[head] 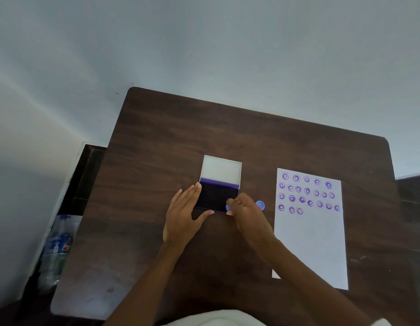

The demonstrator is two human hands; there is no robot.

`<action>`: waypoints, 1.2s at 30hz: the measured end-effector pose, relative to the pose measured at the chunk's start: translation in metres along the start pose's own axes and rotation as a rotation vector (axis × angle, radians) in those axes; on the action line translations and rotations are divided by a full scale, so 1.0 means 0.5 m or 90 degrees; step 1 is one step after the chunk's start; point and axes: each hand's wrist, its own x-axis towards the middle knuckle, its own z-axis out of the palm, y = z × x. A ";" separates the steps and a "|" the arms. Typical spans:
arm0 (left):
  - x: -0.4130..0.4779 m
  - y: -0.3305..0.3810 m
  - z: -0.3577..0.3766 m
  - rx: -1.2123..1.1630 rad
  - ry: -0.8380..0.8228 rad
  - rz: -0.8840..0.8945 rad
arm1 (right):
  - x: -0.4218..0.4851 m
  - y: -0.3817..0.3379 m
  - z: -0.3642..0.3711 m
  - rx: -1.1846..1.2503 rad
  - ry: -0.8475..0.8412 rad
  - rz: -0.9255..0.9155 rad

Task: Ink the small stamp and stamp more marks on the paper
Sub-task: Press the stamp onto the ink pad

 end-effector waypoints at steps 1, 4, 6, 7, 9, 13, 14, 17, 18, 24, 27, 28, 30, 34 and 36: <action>0.000 0.000 -0.001 0.001 -0.001 -0.001 | 0.005 -0.001 -0.005 0.005 -0.028 0.032; 0.000 0.002 -0.004 0.007 -0.014 -0.008 | 0.002 -0.004 -0.006 0.007 -0.004 0.040; 0.001 0.003 -0.005 0.006 -0.019 -0.010 | -0.006 -0.004 -0.005 0.003 0.020 0.029; 0.002 0.003 -0.005 0.005 -0.023 -0.011 | -0.009 -0.005 -0.006 -0.002 0.020 0.029; 0.002 0.004 -0.004 0.003 -0.023 -0.013 | -0.009 -0.003 -0.005 -0.009 0.019 0.021; 0.001 0.000 0.000 0.000 -0.020 -0.012 | -0.027 -0.001 0.011 0.054 0.085 0.016; 0.001 -0.001 0.001 -0.002 -0.020 -0.011 | -0.028 0.000 0.016 0.038 0.102 -0.004; 0.001 -0.002 0.004 -0.002 -0.019 -0.009 | -0.029 0.007 0.024 -0.021 0.112 -0.075; 0.001 -0.003 0.005 -0.001 -0.017 -0.011 | -0.027 0.009 0.024 -0.028 0.111 -0.091; -0.002 -0.008 0.011 -0.003 0.000 0.000 | -0.017 0.029 0.013 -0.089 0.099 -0.191; -0.001 -0.007 0.008 0.006 -0.001 -0.005 | -0.021 0.031 0.010 -0.080 0.098 -0.196; -0.001 -0.006 0.008 0.011 -0.001 -0.003 | -0.025 0.027 0.011 -0.044 0.089 -0.171; 0.000 -0.006 0.005 0.013 -0.001 -0.001 | -0.031 0.014 0.007 0.005 0.104 -0.089; 0.001 -0.005 0.003 0.013 -0.006 -0.011 | -0.019 0.007 0.016 0.045 0.073 0.014; 0.001 -0.004 0.003 0.014 -0.014 -0.014 | -0.015 0.010 0.011 0.082 0.093 0.037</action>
